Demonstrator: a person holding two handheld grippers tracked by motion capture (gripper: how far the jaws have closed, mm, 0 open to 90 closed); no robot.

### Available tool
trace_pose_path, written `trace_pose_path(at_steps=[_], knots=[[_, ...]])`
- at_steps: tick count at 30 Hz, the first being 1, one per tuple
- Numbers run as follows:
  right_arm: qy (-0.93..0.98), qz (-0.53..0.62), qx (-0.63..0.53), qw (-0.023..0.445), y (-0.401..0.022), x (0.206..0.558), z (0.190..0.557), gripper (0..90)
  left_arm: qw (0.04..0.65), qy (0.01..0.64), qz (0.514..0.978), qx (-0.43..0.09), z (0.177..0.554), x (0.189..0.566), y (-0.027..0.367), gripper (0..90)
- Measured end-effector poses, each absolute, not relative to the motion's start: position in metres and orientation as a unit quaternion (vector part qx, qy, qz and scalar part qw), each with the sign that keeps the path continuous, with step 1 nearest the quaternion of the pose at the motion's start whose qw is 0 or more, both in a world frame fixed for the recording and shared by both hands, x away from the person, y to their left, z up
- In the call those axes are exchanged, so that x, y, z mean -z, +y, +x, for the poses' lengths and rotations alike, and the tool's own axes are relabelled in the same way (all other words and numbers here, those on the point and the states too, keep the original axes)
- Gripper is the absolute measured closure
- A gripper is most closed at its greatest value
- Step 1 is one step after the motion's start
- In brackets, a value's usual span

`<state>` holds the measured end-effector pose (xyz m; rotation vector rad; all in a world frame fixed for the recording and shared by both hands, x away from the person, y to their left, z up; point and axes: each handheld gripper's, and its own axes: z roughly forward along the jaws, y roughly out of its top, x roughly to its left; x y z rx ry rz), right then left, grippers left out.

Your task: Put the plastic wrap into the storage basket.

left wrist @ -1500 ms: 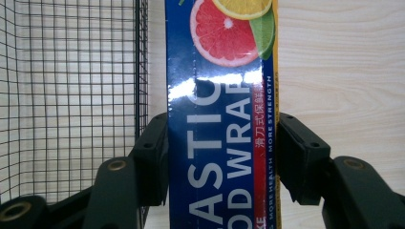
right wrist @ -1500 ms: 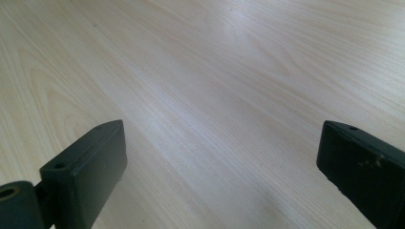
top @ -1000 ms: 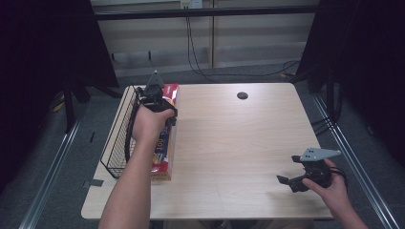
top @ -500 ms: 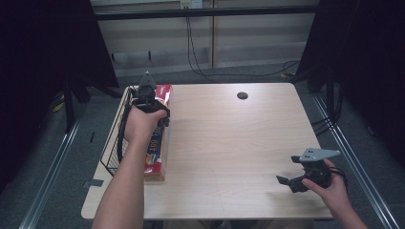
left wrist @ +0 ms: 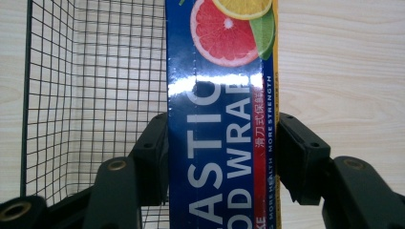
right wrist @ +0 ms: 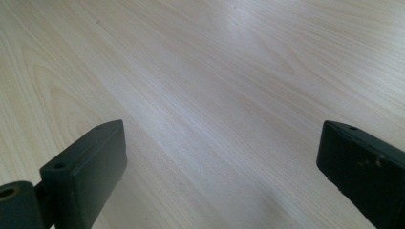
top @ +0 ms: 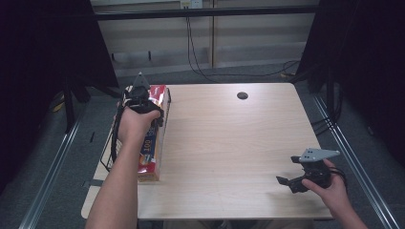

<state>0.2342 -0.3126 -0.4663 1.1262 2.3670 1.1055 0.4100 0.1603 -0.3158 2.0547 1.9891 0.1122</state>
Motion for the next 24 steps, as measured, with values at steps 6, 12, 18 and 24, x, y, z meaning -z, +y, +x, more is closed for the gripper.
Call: trace_pose_path(at_steps=[6, 12, 18, 24], knots=[[0.823, 0.392, -0.384, 0.148, -0.313, 0.466, 0.234, 2.8, 0.135, 0.686, 0.713, -0.040, 0.411, 0.318, 0.168, 44.3], [0.825, 0.390, -0.381, 0.148, -0.312, 0.467, 0.234, 2.8, 0.132, 0.690, 0.710, -0.042, 0.412, 0.321, 0.173, 44.2], [0.824, 0.391, -0.383, 0.146, -0.312, 0.467, 0.234, 2.8, 0.128, 0.695, 0.707, -0.043, 0.413, 0.323, 0.178, 44.2], [0.824, 0.391, -0.383, 0.148, -0.312, 0.467, 0.234, 2.8, 0.124, 0.694, 0.708, -0.041, 0.414, 0.325, 0.182, 44.3]])
